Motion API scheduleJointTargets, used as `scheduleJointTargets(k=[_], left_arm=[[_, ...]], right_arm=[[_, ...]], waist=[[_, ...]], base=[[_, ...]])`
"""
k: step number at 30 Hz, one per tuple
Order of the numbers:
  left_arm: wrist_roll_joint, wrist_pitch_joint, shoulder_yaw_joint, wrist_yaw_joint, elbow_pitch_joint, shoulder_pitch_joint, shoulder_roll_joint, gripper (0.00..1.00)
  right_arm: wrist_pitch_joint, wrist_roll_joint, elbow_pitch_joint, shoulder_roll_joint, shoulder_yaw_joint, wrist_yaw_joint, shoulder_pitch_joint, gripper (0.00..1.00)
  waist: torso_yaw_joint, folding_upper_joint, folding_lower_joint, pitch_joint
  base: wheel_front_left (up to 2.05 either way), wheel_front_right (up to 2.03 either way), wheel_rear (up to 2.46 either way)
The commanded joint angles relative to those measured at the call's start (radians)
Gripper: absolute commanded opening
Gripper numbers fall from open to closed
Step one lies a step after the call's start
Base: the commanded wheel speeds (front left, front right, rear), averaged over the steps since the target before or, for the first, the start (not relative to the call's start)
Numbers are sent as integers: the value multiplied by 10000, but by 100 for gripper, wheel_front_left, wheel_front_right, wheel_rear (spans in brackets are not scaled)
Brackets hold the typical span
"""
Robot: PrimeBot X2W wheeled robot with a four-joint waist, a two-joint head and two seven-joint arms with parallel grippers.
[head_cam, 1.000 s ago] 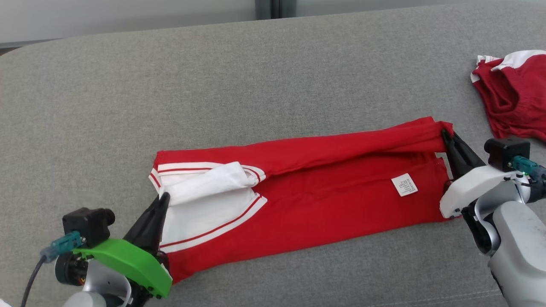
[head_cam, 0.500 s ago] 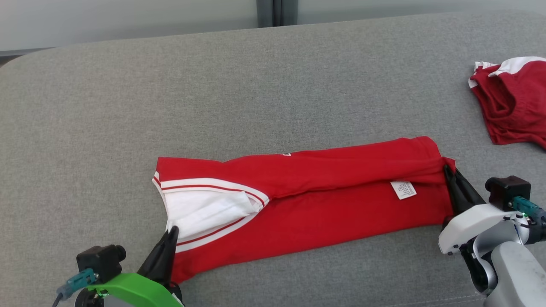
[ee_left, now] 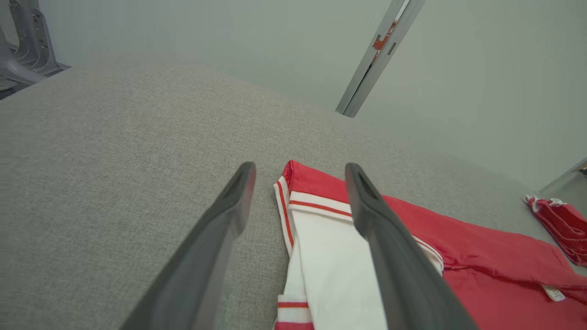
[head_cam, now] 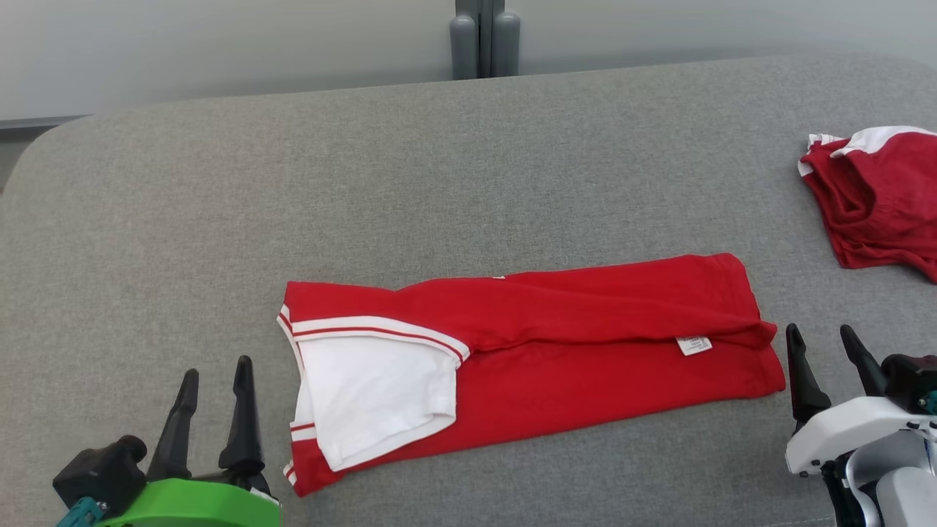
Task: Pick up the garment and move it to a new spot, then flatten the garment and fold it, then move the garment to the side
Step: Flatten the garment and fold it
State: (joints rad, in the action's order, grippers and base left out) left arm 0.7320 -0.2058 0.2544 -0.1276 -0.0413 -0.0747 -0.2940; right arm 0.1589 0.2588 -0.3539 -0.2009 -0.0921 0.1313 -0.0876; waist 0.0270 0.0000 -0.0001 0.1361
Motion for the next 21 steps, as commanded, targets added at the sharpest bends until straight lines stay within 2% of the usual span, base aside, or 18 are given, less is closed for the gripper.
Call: scheduleJointTargets(k=[1,4,11,20,21], left_arm=[[-178,-119,-109,-116,8,111,12,100],[-407,-259,-117,-251,86,228,79,100],[-657,-367,69,-326,469,424,299,100],[-701,-439,13,-316,851,442,339,100],[-705,-445,14,-307,874,443,341,100]], right_arm=[[-118,-18,107,117,-8,-14,-174,100],[-605,-119,85,146,4,-14,-537,100],[-2448,-350,-952,68,253,-15,-1174,100],[-3082,-521,-2440,25,-2,-15,-1601,100],[-3122,-487,-2595,35,32,-15,-1648,63]], waist=[[50,0,1,-60],[82,0,1,-112],[472,0,1,-189],[936,0,1,-122],[960,0,1,-125]], base=[[0,0,0],[0,0,0],[0,0,0],[0,0,0],[0,0,0]])
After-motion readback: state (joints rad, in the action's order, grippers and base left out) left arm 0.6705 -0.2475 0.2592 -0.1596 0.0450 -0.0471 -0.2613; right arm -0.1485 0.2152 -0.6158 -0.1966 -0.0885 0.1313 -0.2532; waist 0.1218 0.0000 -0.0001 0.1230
